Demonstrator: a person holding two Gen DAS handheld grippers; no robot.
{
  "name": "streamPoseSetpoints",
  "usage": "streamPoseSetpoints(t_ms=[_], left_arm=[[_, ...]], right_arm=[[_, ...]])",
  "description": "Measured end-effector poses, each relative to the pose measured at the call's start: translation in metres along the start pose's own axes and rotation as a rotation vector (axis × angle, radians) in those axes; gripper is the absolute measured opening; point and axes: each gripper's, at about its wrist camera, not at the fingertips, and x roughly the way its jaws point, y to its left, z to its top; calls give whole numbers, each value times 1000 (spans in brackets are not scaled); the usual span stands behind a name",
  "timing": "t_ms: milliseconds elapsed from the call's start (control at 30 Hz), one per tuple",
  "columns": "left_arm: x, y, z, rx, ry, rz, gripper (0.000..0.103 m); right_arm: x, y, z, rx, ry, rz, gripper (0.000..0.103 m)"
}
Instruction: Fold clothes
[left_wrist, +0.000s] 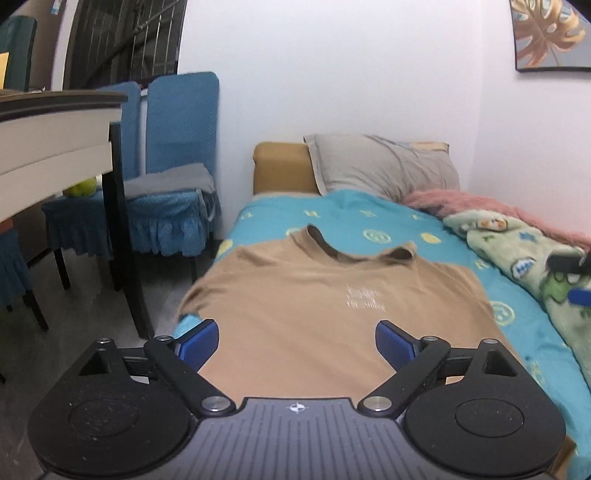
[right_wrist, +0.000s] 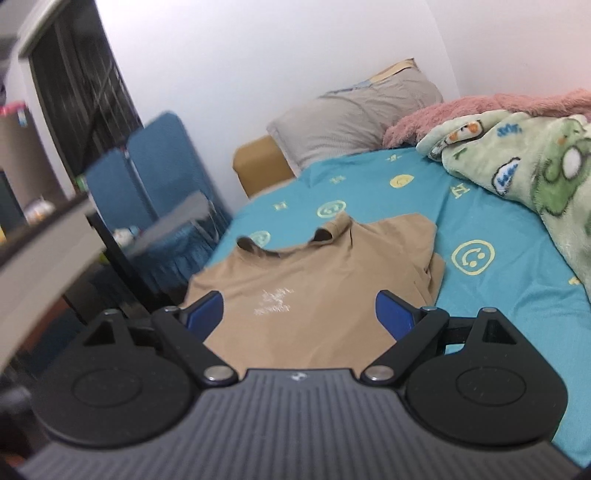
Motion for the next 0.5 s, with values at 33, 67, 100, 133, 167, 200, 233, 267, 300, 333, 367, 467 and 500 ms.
streamPoseSetpoints(t_ms=[33,67,100,133,167,200,233,267,300,333,367,467,500], left_arm=[[0,0,-3,-2,9,-3,93],[1,0,-5,-2,12,-2,93],[2,1,-6,-1,11,1,93],[4,1,-7,-4,16,1,93],[5,2,-8,-11,23,-6,93],[7,4,-9,-21,29,-17,93],[9,5,-10,-26,34,-23,93],[10,7,-11,-29,39,-25,93],[12,8,-12,-32,44,-28,94],[14,10,-13,-35,49,-31,94],[17,11,-14,-38,53,-31,94],[30,13,-16,-56,69,-28,94],[34,14,-17,-65,75,-27,94]], right_arm=[[-5,-3,1,24,-5,7,91],[-9,-6,2,50,-8,17,89],[-12,-10,4,79,-11,25,87],[-15,-15,5,110,-13,31,86],[-16,-20,7,141,-19,33,86],[-18,-25,8,171,-26,33,86],[-18,-30,10,200,-28,30,86],[-17,-35,11,229,-30,27,86],[-14,-40,13,256,-27,22,86],[-10,-45,14,283,-22,16,86],[-3,-50,17,311,-13,13,86],[32,-73,31,396,18,-12,86],[47,-83,34,406,27,-33,86]])
